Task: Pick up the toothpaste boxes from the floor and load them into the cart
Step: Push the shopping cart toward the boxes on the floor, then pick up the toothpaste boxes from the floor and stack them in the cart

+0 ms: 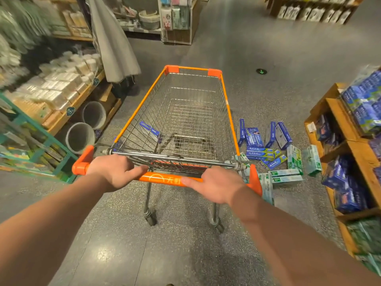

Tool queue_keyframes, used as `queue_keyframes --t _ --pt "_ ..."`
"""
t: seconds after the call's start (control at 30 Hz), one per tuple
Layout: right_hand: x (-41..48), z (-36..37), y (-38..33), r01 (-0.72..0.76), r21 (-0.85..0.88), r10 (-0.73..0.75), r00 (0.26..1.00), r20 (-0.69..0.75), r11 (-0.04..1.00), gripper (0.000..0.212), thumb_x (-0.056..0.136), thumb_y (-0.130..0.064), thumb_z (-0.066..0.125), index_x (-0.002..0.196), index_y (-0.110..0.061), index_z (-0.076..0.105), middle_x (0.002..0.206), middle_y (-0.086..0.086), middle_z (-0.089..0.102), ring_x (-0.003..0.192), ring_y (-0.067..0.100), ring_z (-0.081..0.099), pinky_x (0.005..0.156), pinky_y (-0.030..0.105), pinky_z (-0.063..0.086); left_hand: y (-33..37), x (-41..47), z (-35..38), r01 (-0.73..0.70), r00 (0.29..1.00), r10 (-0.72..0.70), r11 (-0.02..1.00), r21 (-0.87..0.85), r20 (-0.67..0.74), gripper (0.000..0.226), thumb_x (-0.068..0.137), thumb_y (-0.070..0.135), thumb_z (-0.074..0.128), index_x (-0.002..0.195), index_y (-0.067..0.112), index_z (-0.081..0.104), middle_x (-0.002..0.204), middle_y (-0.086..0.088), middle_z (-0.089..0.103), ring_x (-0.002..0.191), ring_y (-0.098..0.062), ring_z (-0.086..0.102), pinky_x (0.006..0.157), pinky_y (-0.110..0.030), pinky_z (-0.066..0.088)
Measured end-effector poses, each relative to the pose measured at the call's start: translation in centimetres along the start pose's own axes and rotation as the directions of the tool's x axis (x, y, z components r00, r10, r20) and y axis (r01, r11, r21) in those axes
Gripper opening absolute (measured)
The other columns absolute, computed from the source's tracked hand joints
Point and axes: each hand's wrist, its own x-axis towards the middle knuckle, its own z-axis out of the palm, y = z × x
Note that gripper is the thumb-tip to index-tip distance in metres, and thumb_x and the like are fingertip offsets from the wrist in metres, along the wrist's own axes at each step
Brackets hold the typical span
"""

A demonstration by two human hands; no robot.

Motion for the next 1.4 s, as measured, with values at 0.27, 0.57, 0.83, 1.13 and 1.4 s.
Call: queue_keyframes --t 0.27,0.57,0.83,1.13,1.4 --pt "0.4 -0.3 0.3 -0.030 0.123 0.031 0.999 -0.009 0.992 0.071 0.089 -0.083 0.018 0.081 -0.024 0.056 0.082 -0.002 0.060 0.081 0.020 0.060 0.072 0.036 0.047 0.1 -0.4 -1.0 -0.077 0.987 0.078 0.997 0.015 -0.142 0.085 0.072 0.083 0.000 0.078 0.020 0.057 0.072 0.005 0.058 0.071 -0.021 0.059 0.064 -0.032 0.047" --pt "-2.6 -2.6 5.1 -0.092 0.500 0.256 0.928 -0.271 0.861 0.050 0.086 -0.073 0.044 0.084 -0.025 0.057 0.068 -0.004 0.060 0.072 0.016 0.060 0.070 0.036 0.047 11.8 3.4 -7.1 -0.377 0.893 0.338 0.922 -0.084 -0.297 0.075 0.079 0.078 0.017 0.112 0.026 0.061 0.110 0.000 0.070 0.098 -0.027 0.066 0.072 -0.035 0.048" --pt "-8.2 -2.3 16.0 -0.085 0.694 0.400 0.864 -0.306 0.715 0.049 0.090 -0.062 0.058 0.121 -0.025 0.062 0.091 -0.009 0.057 0.089 0.013 0.056 0.082 0.032 0.043 24.0 6.5 -10.3 -0.511 0.837 0.475 0.856 -0.077 -0.270 0.081 0.079 0.079 0.014 0.121 0.027 0.059 0.121 -0.002 0.069 0.109 -0.029 0.065 0.078 -0.037 0.049" --pt "-9.9 -1.0 33.5 -0.223 0.738 0.466 0.874 -0.139 0.637 0.074 0.090 -0.070 0.052 0.152 -0.033 0.036 0.144 -0.001 0.052 0.120 0.020 0.057 0.100 0.035 0.046 40.9 12.5 -11.6 -0.549 0.832 0.528 0.828 -0.113 -0.173 0.073 0.093 0.072 0.036 0.147 0.023 0.044 0.143 -0.009 0.057 0.126 -0.030 0.056 0.094 -0.042 0.049" --pt "-6.4 -2.6 48.3 -0.243 0.700 0.385 0.922 -0.048 0.671 0.070 0.098 -0.058 0.050 0.158 -0.031 0.024 0.161 -0.004 0.032 0.139 0.017 0.041 0.096 0.015 0.033 51.3 20.8 -10.1 -0.422 0.906 0.418 0.879 -0.220 -0.069 0.081 0.094 0.074 0.035 0.157 0.025 0.023 0.158 -0.013 0.037 0.134 -0.035 0.049 0.102 -0.047 0.043"
